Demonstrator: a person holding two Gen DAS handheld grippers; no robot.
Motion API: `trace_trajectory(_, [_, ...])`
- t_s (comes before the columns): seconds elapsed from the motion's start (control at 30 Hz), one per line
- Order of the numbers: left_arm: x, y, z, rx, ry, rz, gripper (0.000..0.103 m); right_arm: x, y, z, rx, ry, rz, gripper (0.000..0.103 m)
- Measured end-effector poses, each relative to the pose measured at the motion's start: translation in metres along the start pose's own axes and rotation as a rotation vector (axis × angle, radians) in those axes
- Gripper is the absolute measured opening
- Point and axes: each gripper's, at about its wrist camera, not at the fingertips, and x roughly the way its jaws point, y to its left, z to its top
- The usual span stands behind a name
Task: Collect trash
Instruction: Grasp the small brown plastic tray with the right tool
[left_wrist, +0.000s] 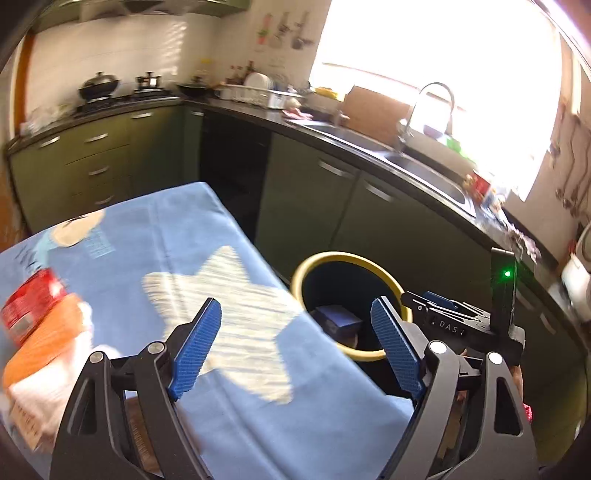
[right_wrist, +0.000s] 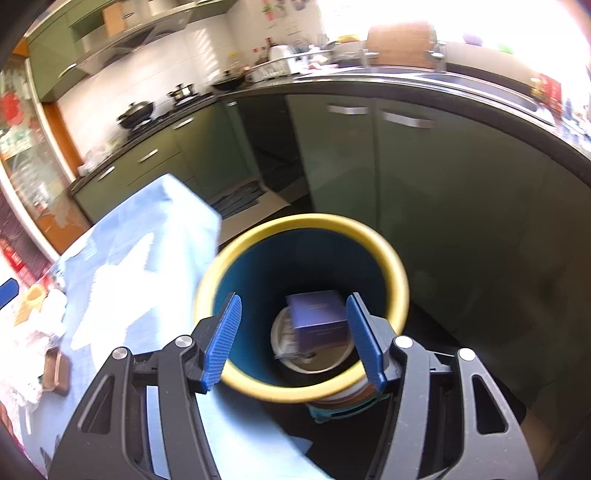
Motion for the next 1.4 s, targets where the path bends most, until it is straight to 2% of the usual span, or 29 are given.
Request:
trace_trajectory(0.17, [-0.068,0.052,-0.022,-0.067,-0.066,0.116,0.085,-0.002,0.045,-0.003,-0.084,0.017,0.067,0.056])
trace_trajectory(0.33, [-0.133,0.095,-0.05,-0.101,-0.131,0.264,0.087,-0.004,0.1,-0.009,-0.174,0.047,0.182,0.056])
trace_trajectory(0.43, [-0.162,0.116,-0.066,-0.141,-0.162,0.31,0.087,-0.007,0.139,-0.019,-0.239,0.075,0.263,0.056])
trace_trajectory(0.53, [-0.18,0.13,-0.078,-0.171,-0.176,0.327,0.087,-0.007,0.18,-0.034,-0.313,0.114,0.336,0.056])
trace_trajectory(0.63, [-0.19,0.139,-0.089,-0.188,-0.188,0.331,0.087,0.0,0.215,-0.052,-0.379,0.159,0.35,0.056])
trace_trajectory(0.8, [-0.193,0.141,-0.097,-0.191,-0.189,0.332,0.087,0.009,0.248,-0.077,-0.411,0.198,0.359,0.04])
trace_trajectory(1.0, [-0.197,0.145,-0.105,-0.208,-0.194,0.327,0.087,0.022,0.268,-0.09,-0.446,0.23,0.324,0.022])
trace_trajectory(1.13, [-0.199,0.146,-0.107,-0.21,-0.195,0.323,0.087,0.028,0.273,-0.095,-0.462,0.234,0.298,0.016])
trace_trajectory(1.27, [-0.195,0.149,-0.106,-0.207,-0.184,0.316,0.087,0.032,0.274,-0.096,-0.464,0.231,0.278,0.005])
trace_trajectory(1.4, [-0.191,0.148,-0.106,-0.207,-0.177,0.308,0.088,0.031,0.272,-0.093,-0.464,0.223,0.274,0.005])
